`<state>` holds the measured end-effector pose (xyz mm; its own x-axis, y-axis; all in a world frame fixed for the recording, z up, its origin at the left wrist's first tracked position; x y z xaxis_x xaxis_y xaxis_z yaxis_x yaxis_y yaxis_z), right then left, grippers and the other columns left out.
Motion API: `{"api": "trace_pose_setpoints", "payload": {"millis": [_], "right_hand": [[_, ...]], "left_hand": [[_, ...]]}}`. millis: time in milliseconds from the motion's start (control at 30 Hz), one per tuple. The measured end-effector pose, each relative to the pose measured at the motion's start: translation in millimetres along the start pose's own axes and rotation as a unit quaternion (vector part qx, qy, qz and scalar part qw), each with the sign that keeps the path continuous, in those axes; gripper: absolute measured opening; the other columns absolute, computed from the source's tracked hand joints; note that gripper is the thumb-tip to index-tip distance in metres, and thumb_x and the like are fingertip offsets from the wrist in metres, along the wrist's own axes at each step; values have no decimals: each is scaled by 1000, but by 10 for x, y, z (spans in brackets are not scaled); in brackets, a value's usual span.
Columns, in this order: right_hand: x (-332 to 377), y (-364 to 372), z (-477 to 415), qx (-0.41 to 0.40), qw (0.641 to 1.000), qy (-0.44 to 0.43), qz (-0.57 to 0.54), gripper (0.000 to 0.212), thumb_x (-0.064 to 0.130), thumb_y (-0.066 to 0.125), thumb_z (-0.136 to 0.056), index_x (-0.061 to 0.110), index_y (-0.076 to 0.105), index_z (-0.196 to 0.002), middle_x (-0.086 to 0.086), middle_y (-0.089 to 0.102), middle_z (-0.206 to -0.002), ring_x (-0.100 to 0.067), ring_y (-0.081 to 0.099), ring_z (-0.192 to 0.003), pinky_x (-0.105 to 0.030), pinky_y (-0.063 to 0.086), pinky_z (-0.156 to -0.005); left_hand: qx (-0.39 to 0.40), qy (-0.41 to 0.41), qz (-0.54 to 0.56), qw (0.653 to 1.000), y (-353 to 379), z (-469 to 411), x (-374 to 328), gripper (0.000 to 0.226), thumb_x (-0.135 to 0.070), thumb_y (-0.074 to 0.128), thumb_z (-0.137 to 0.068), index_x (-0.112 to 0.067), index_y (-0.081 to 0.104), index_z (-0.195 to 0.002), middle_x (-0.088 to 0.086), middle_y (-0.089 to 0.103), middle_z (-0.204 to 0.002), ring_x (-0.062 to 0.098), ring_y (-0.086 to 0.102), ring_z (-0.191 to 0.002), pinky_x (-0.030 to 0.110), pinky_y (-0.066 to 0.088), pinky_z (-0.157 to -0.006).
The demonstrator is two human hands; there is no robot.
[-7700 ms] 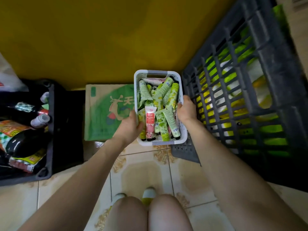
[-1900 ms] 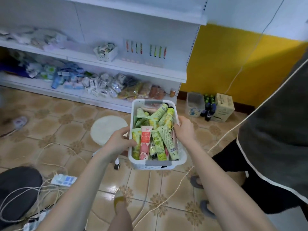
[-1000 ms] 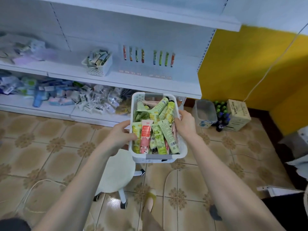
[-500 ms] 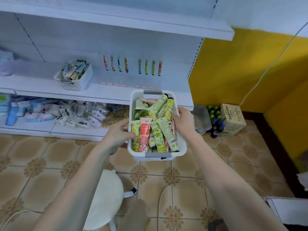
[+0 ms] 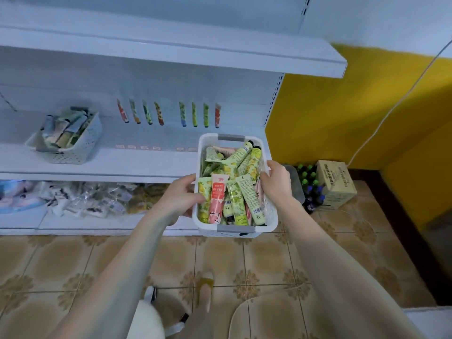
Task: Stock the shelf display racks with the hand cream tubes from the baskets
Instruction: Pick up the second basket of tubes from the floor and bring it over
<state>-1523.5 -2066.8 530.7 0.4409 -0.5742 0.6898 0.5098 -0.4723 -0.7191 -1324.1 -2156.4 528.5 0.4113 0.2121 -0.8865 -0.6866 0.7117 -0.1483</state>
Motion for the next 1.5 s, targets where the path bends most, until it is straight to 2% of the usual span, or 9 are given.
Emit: {"api": "trace_pose_setpoints", "payload": {"millis": [100,300,533,700,900,1033,1300,1400,1500], "right_hand": [[-70,-14,-426,-4,1000,22,8,26,4,40,-95,-2,52,-117,-18,63,-99,-29,55,-77,-36,44,-65],[-304,-7,-1128,-19,999,38,-10,25,6,39,-94,1,55,-114,-18,64,-97,-27,54,-77,-30,37,-63],[-636,47,-1768,-5,998,70,-1,35,11,41,-95,4,50,-129,-17,61,-118,-37,57,-105,-31,39,-72],[-834,83,-2123,-6,998,61,5,30,7,40,-95,6,55,-122,-13,64,-108,-29,60,-93,-32,46,-70],[-1116,327,-2506,-1,999,47,4,26,4,39,-94,3,58,-113,-14,65,-101,-25,54,-78,-27,39,-61],[-1213,481,-2719,-10,999,21,23,19,1,41,-94,-5,57,-102,-15,61,-96,-25,53,-80,-31,40,-67],[-1327,776,-3167,-5,999,5,41,21,4,42,-94,-6,57,-105,-21,62,-103,-35,58,-91,-34,42,-66],[-1356,872,-3314,2,999,12,36,22,0,40,-93,-7,56,-106,-22,62,-103,-34,57,-90,-30,36,-62],[-1356,975,-3435,3,1000,17,23,24,-1,39,-91,-8,55,-108,-24,61,-105,-39,58,-94,-40,45,-67]], "left_hand": [[9,-18,-20,1000,43,-431,-164,49,3,59,-83,-21,53,-124,10,67,-96,26,66,-86,46,56,-77],[15,1,-42,999,181,-1079,-503,51,7,57,-81,-20,54,-125,8,65,-84,20,64,-72,27,52,-58],[24,-15,-42,999,424,-1682,-572,49,7,56,-82,-21,55,-122,9,66,-90,21,64,-77,31,55,-67],[16,-29,-42,999,614,-2099,-484,49,6,56,-82,-27,54,-119,17,66,-93,32,67,-82,41,56,-72],[1,-48,-16,999,774,-2544,-246,47,7,55,-83,-28,54,-114,14,64,-88,24,65,-72,29,56,-54],[2,-53,-10,999,797,-2859,-99,44,8,55,-84,-24,52,-113,10,64,-84,22,64,-68,27,55,-48],[6,-40,1,999,773,-3376,85,45,8,54,-84,-16,52,-122,6,66,-86,20,65,-72,31,55,-51],[0,-40,11,999,764,-3531,130,49,9,54,-83,-14,51,-127,6,65,-87,21,64,-72,32,55,-51],[-6,-38,15,999,739,-3647,167,51,10,53,-83,-14,50,-128,7,64,-86,21,63,-72,34,53,-55]]}}
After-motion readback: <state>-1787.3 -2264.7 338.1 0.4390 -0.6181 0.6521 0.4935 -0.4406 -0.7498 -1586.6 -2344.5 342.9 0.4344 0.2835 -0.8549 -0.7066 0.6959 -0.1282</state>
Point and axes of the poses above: each hand's wrist, its own z-axis away from the middle knuckle, its own y-axis out of the palm, x = y × z, the point moved 3 cm from there along -z, towards the middle knuckle
